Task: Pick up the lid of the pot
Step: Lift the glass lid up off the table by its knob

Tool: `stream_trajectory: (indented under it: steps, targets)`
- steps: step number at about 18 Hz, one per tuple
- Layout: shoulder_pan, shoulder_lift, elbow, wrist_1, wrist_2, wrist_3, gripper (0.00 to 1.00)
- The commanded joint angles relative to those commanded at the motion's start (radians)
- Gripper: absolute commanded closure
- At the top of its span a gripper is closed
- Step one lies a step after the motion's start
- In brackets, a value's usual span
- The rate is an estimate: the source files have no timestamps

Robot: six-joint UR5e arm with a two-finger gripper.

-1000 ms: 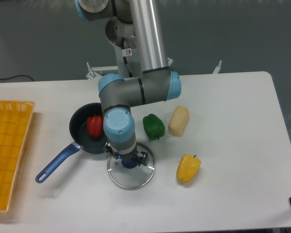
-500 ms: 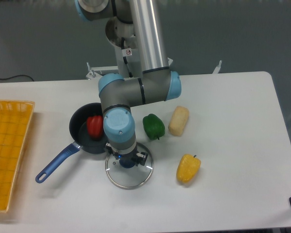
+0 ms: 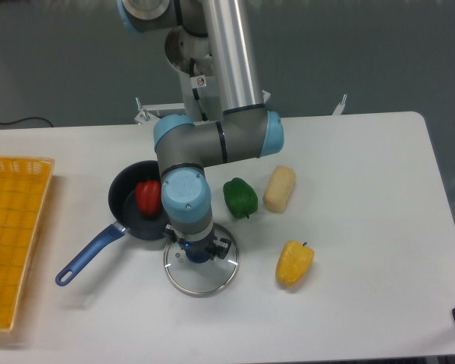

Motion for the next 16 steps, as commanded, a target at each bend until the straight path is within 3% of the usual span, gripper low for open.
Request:
stream_trajectory:
  steps: [3, 7, 16]
  targets:
    - [0.002, 0.005, 0.021, -0.017, 0.002, 0.003, 0.55]
    - [0.008, 0.043, 0.077, -0.147, -0.002, 0.130, 0.56]
    - [0.020, 0.089, 0.078, -0.160, -0.011, 0.169, 0.55]
